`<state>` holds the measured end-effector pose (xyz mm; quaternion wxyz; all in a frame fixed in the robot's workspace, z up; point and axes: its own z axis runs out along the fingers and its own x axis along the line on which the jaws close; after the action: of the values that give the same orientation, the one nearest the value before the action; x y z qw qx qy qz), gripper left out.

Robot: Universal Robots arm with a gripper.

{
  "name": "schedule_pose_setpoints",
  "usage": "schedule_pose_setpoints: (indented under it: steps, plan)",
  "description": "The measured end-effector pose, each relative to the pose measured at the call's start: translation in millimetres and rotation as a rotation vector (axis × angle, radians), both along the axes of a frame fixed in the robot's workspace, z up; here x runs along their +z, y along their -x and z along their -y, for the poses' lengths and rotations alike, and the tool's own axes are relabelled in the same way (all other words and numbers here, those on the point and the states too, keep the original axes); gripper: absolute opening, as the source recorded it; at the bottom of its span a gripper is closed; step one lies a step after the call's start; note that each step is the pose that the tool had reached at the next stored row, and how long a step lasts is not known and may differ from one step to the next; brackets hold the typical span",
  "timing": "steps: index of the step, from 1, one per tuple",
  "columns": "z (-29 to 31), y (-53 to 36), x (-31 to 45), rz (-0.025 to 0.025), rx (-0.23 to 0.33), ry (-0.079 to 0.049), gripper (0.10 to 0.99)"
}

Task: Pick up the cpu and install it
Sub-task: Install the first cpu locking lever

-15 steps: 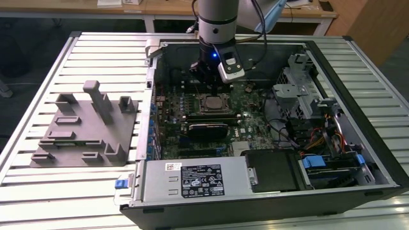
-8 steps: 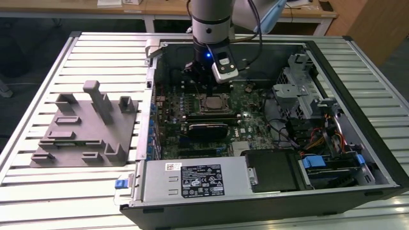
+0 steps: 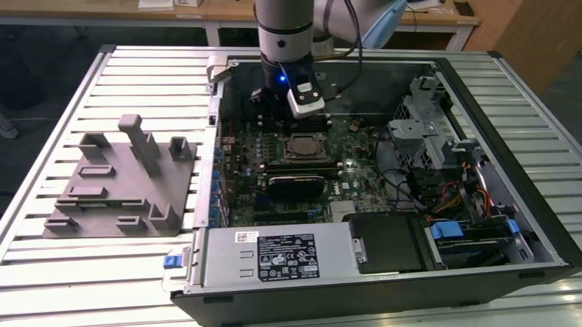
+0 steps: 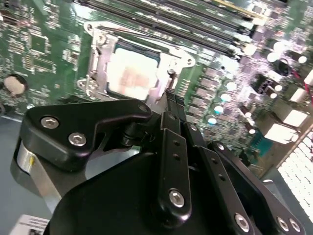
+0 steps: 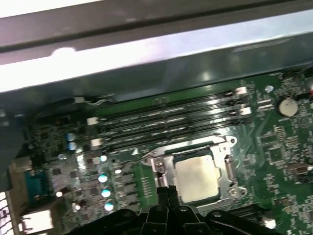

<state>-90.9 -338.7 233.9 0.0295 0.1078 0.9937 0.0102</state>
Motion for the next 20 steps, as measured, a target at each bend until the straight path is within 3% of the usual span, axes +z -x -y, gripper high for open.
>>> schedule_pose_setpoints:
  steps: [17, 20]
  plan:
    - [0.1, 32.2, 0.0, 0.0000, 0.000, -0.001, 0.106]
    - [0.1, 34.0, 0.0, 0.0000, 0.000, -0.015, 0.106]
